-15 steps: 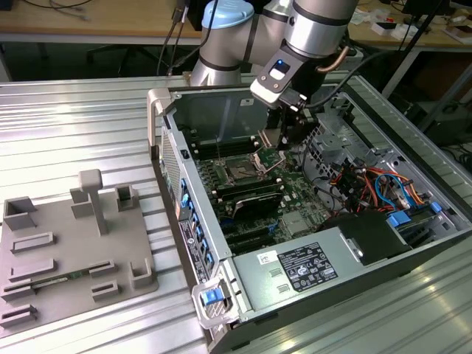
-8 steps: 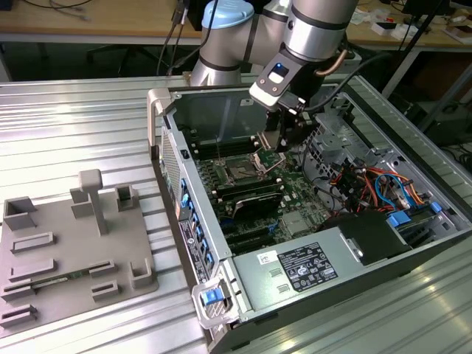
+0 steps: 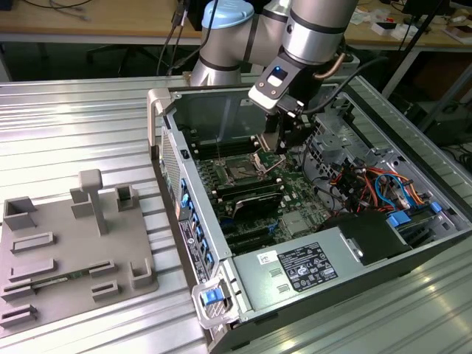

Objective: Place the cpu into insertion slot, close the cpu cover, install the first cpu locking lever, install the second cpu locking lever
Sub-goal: 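Place the cpu into insertion slot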

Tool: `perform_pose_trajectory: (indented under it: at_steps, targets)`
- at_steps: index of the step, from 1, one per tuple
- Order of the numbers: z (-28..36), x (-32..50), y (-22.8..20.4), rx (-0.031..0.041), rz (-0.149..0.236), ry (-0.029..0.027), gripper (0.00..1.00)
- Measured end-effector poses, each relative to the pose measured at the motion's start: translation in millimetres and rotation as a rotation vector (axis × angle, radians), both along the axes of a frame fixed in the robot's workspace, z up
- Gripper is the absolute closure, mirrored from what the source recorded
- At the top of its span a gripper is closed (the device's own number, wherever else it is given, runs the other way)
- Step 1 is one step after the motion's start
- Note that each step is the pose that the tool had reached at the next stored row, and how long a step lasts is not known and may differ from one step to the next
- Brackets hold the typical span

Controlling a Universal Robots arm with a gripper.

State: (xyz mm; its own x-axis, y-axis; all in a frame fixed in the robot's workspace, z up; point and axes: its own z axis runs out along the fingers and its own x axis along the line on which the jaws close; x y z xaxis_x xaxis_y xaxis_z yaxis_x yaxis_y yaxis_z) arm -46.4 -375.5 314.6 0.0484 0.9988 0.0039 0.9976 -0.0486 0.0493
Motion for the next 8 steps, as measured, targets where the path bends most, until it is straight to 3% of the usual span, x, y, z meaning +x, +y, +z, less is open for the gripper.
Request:
perform_pose_trajectory:
  at_steps: [8]
  targets:
    - [-3.1, 0.0, 0.0, 0.0, 0.0, 0.0, 0.45]
